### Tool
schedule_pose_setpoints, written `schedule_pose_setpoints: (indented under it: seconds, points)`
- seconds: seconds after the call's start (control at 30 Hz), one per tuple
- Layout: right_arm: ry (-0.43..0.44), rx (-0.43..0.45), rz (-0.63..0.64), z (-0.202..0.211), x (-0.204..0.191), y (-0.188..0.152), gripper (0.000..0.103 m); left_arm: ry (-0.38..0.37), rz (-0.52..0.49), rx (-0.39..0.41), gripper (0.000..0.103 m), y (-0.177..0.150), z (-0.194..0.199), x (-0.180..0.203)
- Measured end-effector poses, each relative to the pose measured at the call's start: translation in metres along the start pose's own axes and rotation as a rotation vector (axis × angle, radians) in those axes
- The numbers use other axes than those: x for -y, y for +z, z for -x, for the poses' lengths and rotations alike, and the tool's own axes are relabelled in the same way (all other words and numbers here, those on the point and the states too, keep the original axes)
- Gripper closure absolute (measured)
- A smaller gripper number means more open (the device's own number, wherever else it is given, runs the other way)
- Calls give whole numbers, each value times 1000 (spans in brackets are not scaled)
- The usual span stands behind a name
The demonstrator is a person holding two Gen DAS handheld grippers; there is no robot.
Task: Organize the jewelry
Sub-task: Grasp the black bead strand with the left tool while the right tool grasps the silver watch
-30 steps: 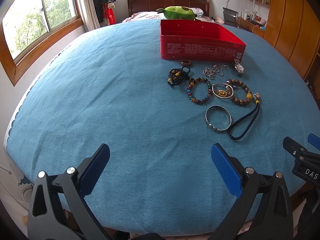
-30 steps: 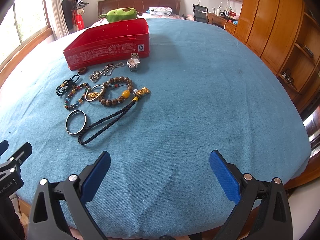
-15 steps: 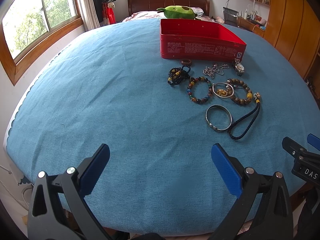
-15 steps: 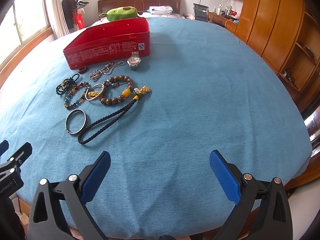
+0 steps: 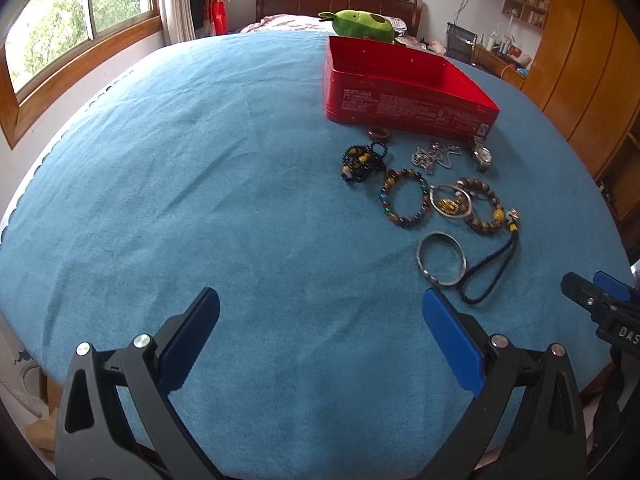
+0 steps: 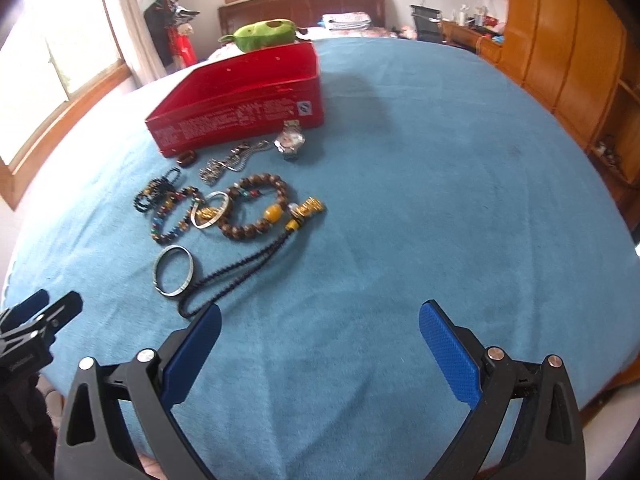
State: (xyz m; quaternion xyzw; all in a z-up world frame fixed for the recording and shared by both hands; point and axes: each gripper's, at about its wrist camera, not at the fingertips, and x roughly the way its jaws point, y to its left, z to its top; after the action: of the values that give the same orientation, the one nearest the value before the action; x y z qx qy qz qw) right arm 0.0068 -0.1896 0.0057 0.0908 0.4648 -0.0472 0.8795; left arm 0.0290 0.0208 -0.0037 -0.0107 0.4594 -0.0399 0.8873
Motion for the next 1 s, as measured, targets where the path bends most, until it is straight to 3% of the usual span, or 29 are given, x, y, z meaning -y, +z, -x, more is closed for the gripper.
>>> schedule_pose_setpoints:
  seconds: [0.17, 0.3, 0.67, 0.73, 0.8, 0.87, 1.0]
  points:
    - [116, -29, -2, -11, 5, 23, 4, -7, -10, -5, 3, 22, -9, -2]
    - [143, -21, -20, -23, 12, 53, 6, -13, -21, -40, 3, 46, -29, -1]
    - [178, -118, -26, -93, 10, 130, 30, -26, -34, -154, 7, 104, -94, 5]
    - [177, -141, -30, -108, 7, 137, 34, -27, -34, -170, 12, 110, -104, 5]
    - [182, -161, -37, -121, 5, 143, 38, -37, -27, -198, 26, 115, -113, 5]
    - [190, -172, -34, -129, 2, 146, 44, -57, -23, -219, 27, 118, -122, 6]
    - [189, -182, -22, -142, -3, 151, 46, -63, -42, -219, 26, 120, -131, 12]
